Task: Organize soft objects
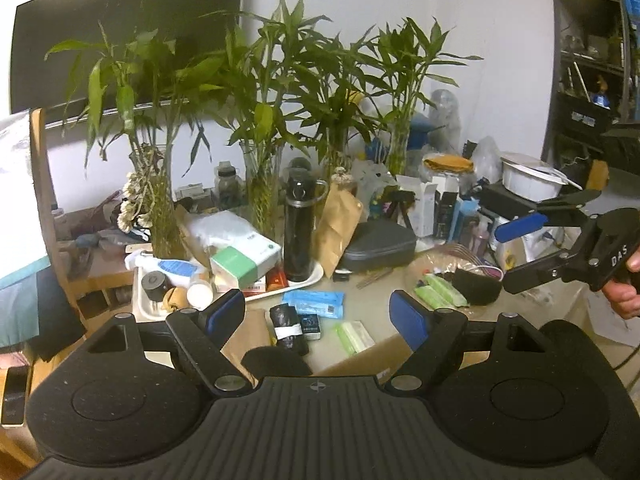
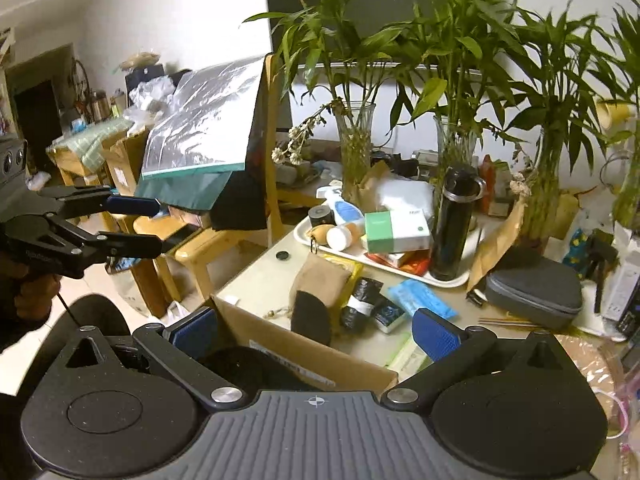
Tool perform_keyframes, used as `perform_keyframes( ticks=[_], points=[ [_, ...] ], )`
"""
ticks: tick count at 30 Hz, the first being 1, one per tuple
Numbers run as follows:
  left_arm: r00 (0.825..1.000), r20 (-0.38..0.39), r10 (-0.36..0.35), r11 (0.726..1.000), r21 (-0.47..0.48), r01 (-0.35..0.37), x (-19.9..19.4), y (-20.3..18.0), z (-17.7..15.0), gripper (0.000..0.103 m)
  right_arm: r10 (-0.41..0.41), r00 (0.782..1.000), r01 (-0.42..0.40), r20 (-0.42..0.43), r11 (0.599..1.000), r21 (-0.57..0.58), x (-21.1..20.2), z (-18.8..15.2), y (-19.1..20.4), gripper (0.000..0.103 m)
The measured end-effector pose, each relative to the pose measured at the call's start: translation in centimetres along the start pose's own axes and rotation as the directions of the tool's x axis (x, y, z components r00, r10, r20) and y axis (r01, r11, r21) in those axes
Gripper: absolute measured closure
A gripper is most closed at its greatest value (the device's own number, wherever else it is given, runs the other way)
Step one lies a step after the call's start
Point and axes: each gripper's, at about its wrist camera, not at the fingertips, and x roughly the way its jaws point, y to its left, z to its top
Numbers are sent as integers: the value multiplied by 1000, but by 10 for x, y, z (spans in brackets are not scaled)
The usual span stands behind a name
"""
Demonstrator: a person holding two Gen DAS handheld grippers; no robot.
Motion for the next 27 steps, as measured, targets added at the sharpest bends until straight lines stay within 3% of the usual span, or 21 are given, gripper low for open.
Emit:
perform_keyframes(
  ticks=[3, 16, 27],
  points=[
    [999, -31, 11, 1000, 3, -11, 12, 4, -4, 24, 5, 1000, -5, 2, 999, 40, 6, -4, -7, 0],
    [986, -146, 74, 989, -113, -91, 37, 39, -33, 24, -191, 976, 202, -102, 971, 124, 61, -47, -34, 0],
    [985, -152, 77, 986, -134, -98, 54, 51, -39, 24, -209, 966, 233, -151, 959, 160, 93, -40, -54, 0]
  ],
)
